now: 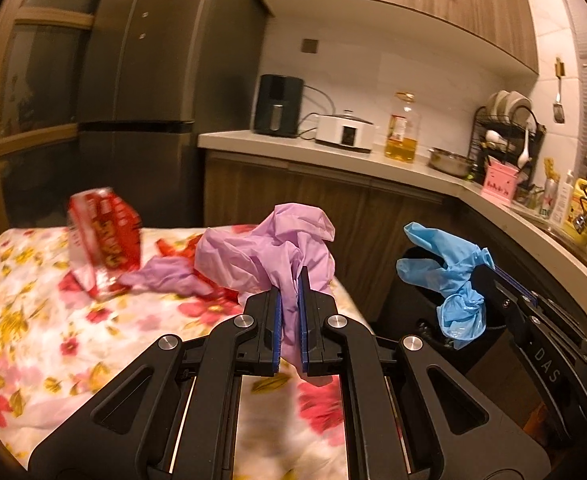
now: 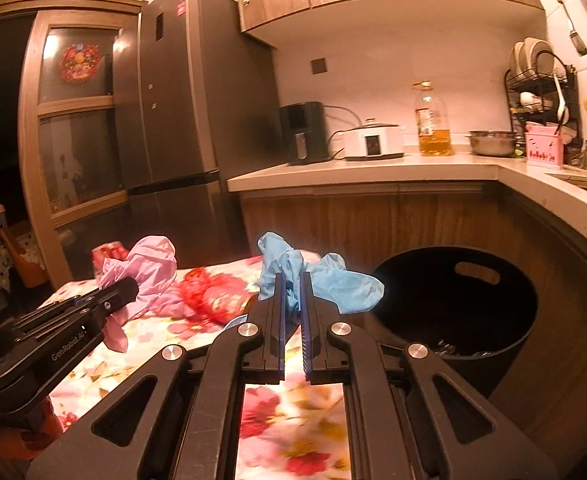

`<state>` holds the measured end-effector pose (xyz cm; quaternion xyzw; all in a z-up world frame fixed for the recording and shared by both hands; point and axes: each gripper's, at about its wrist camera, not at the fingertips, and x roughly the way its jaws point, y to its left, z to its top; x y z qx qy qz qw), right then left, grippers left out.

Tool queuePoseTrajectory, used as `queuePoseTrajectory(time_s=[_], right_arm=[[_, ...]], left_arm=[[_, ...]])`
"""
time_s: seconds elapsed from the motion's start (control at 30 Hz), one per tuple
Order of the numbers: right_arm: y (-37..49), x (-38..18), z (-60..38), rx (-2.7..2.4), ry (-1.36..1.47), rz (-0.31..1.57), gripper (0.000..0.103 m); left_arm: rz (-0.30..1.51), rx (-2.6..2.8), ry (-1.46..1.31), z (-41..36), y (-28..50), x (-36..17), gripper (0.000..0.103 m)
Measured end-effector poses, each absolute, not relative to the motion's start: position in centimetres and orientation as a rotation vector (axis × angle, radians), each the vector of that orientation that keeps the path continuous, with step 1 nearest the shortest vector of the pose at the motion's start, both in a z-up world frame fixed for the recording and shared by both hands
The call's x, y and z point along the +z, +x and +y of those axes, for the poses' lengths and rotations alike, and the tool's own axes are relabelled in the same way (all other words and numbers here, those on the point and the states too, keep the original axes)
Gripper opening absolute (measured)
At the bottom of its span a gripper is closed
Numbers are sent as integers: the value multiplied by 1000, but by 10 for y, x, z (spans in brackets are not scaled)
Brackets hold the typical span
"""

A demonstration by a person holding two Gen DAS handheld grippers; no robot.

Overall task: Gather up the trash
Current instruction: 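Carry the purple and blue gloves with both tools over the black bin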

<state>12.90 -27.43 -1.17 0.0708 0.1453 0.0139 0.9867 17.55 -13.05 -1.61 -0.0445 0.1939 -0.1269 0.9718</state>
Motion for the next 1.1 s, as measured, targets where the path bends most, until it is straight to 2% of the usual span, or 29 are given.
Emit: queuePoseTrajectory(time_s=[0.57,1.1], right_arm=[[130,6,-358,-167,168,229,7],[143,5,-397,-226,179,222,7]], left_arm=[[349,-430,-15,-231,203,2,6],[377,-527,16,-296,229,-8,6]])
